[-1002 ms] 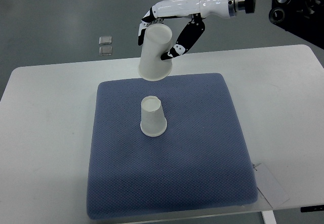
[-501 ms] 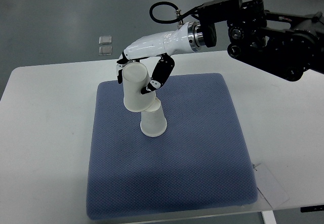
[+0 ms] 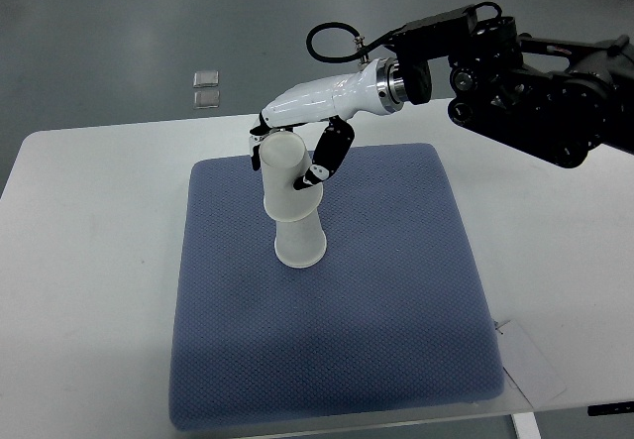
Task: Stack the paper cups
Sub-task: 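Lower the held cup onto the upside-down cup on the cushion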
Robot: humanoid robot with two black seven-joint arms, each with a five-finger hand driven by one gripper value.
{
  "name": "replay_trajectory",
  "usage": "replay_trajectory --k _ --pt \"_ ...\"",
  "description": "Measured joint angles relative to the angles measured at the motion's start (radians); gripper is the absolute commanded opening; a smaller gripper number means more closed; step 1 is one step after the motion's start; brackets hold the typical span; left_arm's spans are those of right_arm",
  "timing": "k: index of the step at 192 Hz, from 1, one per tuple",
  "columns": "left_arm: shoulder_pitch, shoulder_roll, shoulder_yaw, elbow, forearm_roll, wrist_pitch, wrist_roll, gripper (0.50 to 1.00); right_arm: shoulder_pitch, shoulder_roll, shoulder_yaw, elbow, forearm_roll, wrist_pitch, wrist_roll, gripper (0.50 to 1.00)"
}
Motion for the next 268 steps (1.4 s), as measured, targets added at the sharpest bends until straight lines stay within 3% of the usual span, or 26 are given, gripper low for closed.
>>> replay_trajectory --k 122,202,204,205,211,242,251,268 --pt "0.000 0.000 0.000 0.000 0.000 0.000 0.000 1.000 -0.079 0.001 -0.010 -0.005 -0.002 -0.006 -0.001 0.500" --pt "0.000 0.000 0.000 0.000 0.000 0.000 0.000 1.000 -0.152 0.050 -0.008 -0.021 -0.001 -0.103 -0.040 0.500" --pt "0.000 0.000 0.000 0.000 0.000 0.000 0.000 1.000 -0.154 0.051 -0.008 -0.021 -0.001 -0.104 -0.040 0.529" --pt "0.000 0.000 0.000 0.000 0.000 0.000 0.000 1.000 -0.155 0.051 -0.008 -0.021 -0.001 -0.105 -0.040 0.572" --pt "0.000 0.000 0.000 0.000 0.000 0.000 0.000 1.000 -0.160 0.052 -0.008 -0.022 -0.001 -0.110 -0.040 0.647" --pt "0.000 0.000 0.000 0.000 0.000 0.000 0.000 1.000 -0.181 0.055 -0.006 -0.023 0.000 -0.140 -0.040 0.799" --pt "0.000 0.000 0.000 0.000 0.000 0.000 0.000 1.000 -0.183 0.055 -0.006 -0.023 0.000 -0.143 -0.040 0.897" --pt "0.000 0.000 0.000 0.000 0.000 0.000 0.000 1.000 -0.187 0.055 -0.007 -0.031 0.000 -0.145 -0.040 0.905"
